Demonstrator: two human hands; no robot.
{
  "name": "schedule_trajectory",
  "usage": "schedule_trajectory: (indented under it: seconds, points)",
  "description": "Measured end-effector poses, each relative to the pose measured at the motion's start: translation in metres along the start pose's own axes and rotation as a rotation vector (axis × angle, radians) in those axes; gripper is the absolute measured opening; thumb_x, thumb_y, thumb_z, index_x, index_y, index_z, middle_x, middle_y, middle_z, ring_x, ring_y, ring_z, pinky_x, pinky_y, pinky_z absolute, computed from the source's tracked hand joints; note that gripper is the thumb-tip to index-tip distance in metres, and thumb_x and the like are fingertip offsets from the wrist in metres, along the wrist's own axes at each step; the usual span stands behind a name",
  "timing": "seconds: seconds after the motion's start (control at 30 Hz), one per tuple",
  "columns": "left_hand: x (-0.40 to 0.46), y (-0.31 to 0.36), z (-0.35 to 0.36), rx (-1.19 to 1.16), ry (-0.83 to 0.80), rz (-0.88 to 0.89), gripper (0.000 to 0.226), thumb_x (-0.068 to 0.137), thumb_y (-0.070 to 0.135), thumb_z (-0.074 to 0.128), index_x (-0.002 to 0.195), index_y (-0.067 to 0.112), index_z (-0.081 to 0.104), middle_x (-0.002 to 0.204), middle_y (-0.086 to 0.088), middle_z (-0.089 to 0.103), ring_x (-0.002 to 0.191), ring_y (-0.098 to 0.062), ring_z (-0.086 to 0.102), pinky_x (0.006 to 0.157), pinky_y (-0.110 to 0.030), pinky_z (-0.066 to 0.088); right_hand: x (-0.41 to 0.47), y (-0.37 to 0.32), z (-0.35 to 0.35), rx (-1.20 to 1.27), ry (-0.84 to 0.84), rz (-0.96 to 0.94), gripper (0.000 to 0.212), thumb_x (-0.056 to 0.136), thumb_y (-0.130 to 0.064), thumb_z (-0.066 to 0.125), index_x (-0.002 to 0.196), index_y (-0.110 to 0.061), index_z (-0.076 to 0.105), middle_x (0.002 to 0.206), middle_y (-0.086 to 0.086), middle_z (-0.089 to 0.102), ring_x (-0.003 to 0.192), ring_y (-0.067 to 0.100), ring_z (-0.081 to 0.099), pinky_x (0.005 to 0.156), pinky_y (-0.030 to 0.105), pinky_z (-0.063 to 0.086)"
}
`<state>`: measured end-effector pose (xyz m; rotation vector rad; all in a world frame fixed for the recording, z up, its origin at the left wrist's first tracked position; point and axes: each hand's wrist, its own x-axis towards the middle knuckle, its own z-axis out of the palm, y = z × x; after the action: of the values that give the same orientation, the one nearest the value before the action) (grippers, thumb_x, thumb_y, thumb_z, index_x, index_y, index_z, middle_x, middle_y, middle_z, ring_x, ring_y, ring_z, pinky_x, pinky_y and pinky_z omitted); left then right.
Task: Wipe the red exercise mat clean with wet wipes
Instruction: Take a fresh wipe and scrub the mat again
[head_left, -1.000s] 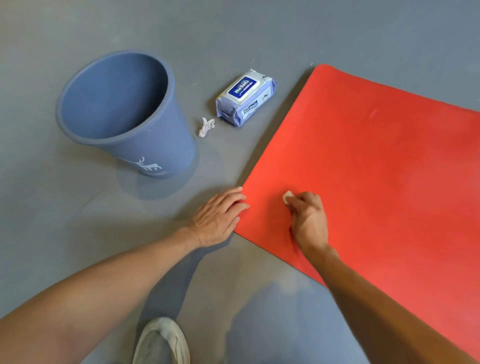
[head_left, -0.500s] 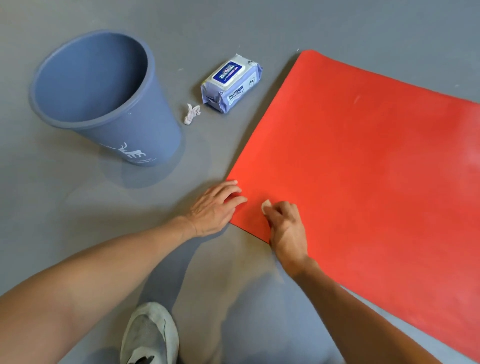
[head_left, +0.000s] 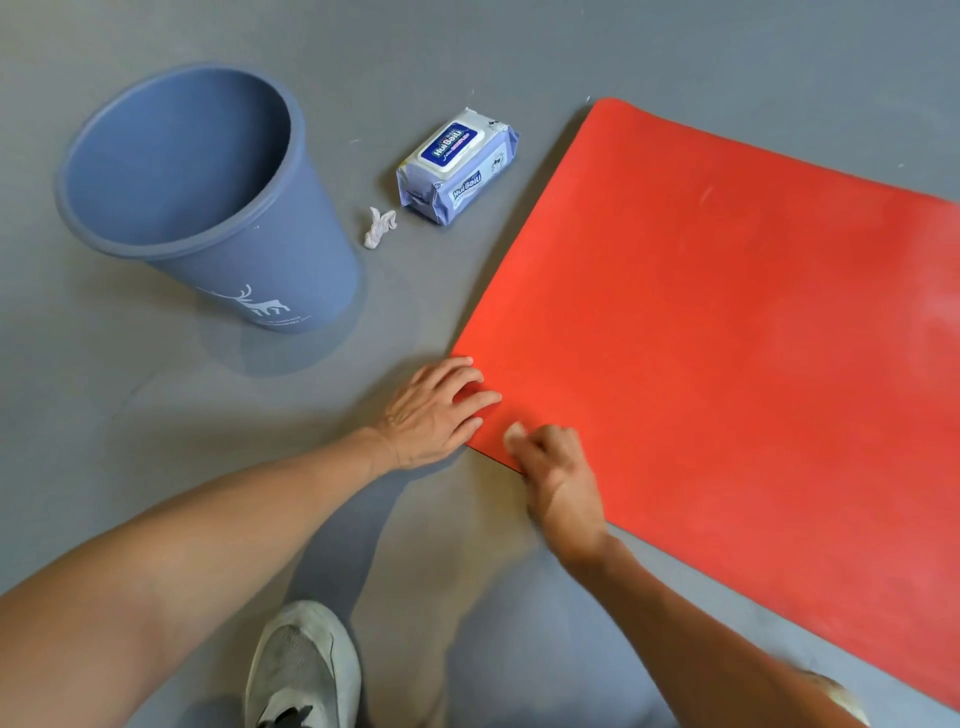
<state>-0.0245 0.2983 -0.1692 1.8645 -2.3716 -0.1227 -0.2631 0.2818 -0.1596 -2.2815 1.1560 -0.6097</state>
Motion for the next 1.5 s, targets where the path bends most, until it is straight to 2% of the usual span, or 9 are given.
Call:
schedule_trajectory:
  seconds: [0.13, 0.27, 0.4, 0.63, 0.87, 0.93, 1.07, 1.37, 1.5]
  points:
    - [0.002, -0.001, -0.001, 0.015, -0.005, 0.019, 0.039, 0.101, 0.042, 0.046, 0.133, 0.028, 0.063, 0.134, -0.004, 0.057, 0.14, -0.03, 0.046, 0.101, -0.047, 0.047, -0.002, 0.008, 0.001, 0.001, -0.195, -0.268, 0.02, 0.105, -0.021, 0.059, 0.121, -0.017, 0.07, 0.093, -0.002, 0.056, 0.083, 0.02, 0.051, 0.069, 0.031, 0.046]
    - [0.003, -0.002, -0.002, 0.007, 0.001, 0.012, 0.038, 0.099, 0.041, 0.048, 0.132, 0.029, 0.064, 0.132, -0.003, 0.058, 0.138, -0.03, 0.048, 0.101, -0.045, 0.046, 0.025, 0.051, -0.026, -0.074, -0.121, -0.023, 0.024, 0.1, -0.014, 0.057, 0.116, -0.024, 0.072, 0.112, -0.005, 0.058, 0.103, 0.012, 0.052, 0.085, 0.019, 0.035]
    - [0.003, -0.003, -0.002, 0.017, 0.01, 0.026, 0.037, 0.099, 0.041, 0.049, 0.13, 0.029, 0.064, 0.132, -0.004, 0.058, 0.137, -0.03, 0.049, 0.101, -0.046, 0.046, 0.037, 0.049, -0.029, -0.079, 0.159, 0.233, 0.019, 0.105, -0.028, 0.058, 0.102, -0.016, 0.073, 0.089, -0.01, 0.05, 0.091, 0.015, 0.046, 0.082, 0.029, 0.041]
    - [0.015, 0.005, 0.003, 0.01, 0.095, -0.011, 0.037, 0.097, 0.037, 0.053, 0.129, 0.022, 0.064, 0.129, -0.003, 0.06, 0.13, -0.03, 0.052, 0.095, -0.045, 0.055, 0.035, 0.034, -0.009, -0.089, -0.124, -0.325, 0.021, 0.1, -0.011, 0.065, 0.12, -0.015, 0.069, 0.097, 0.0, 0.057, 0.085, 0.023, 0.049, 0.068, 0.036, 0.048]
    - [0.024, 0.007, 0.006, 0.014, 0.154, -0.052, 0.033, 0.095, 0.034, 0.052, 0.123, 0.023, 0.066, 0.126, -0.002, 0.061, 0.13, -0.028, 0.052, 0.097, -0.043, 0.053, 0.103, 0.077, -0.039, -0.057, 0.206, 0.453, 0.011, 0.098, -0.02, 0.063, 0.094, -0.013, 0.07, 0.094, 0.002, 0.055, 0.097, 0.026, 0.053, 0.077, 0.023, 0.034]
    - [0.026, 0.01, 0.009, 0.002, 0.166, -0.081, 0.032, 0.096, 0.033, 0.052, 0.122, 0.022, 0.067, 0.125, -0.003, 0.061, 0.127, -0.029, 0.053, 0.097, -0.044, 0.053, 0.098, 0.045, -0.02, 0.032, 0.2, 0.429, 0.013, 0.099, -0.024, 0.062, 0.09, -0.015, 0.066, 0.096, -0.002, 0.056, 0.092, 0.016, 0.053, 0.078, 0.026, 0.034]
    - [0.039, 0.011, 0.011, -0.003, 0.185, -0.158, 0.03, 0.098, 0.034, 0.053, 0.119, 0.018, 0.067, 0.125, -0.004, 0.062, 0.119, -0.03, 0.055, 0.096, -0.046, 0.05, 0.076, 0.023, 0.0, -0.107, -0.123, -0.21, 0.011, 0.102, -0.016, 0.062, 0.108, -0.014, 0.072, 0.097, -0.001, 0.06, 0.087, 0.018, 0.051, 0.08, 0.026, 0.042]
    - [0.048, 0.02, 0.02, -0.055, 0.252, -0.323, 0.027, 0.099, 0.028, 0.051, 0.118, 0.017, 0.066, 0.124, -0.002, 0.061, 0.115, -0.025, 0.054, 0.095, -0.041, 0.045, 0.132, 0.055, -0.027, -0.05, 0.211, 0.35, 0.011, 0.096, -0.019, 0.066, 0.092, -0.013, 0.074, 0.091, 0.003, 0.058, 0.093, 0.031, 0.056, 0.079, 0.034, 0.042]
    - [0.049, 0.02, 0.019, -0.058, 0.233, -0.35, 0.028, 0.097, 0.028, 0.052, 0.118, 0.017, 0.066, 0.125, -0.002, 0.06, 0.118, -0.027, 0.055, 0.096, -0.042, 0.046, 0.113, 0.037, -0.017, -0.068, -0.143, -0.185, 0.012, 0.099, -0.022, 0.066, 0.109, -0.022, 0.072, 0.094, -0.002, 0.06, 0.087, 0.022, 0.054, 0.074, 0.034, 0.047]
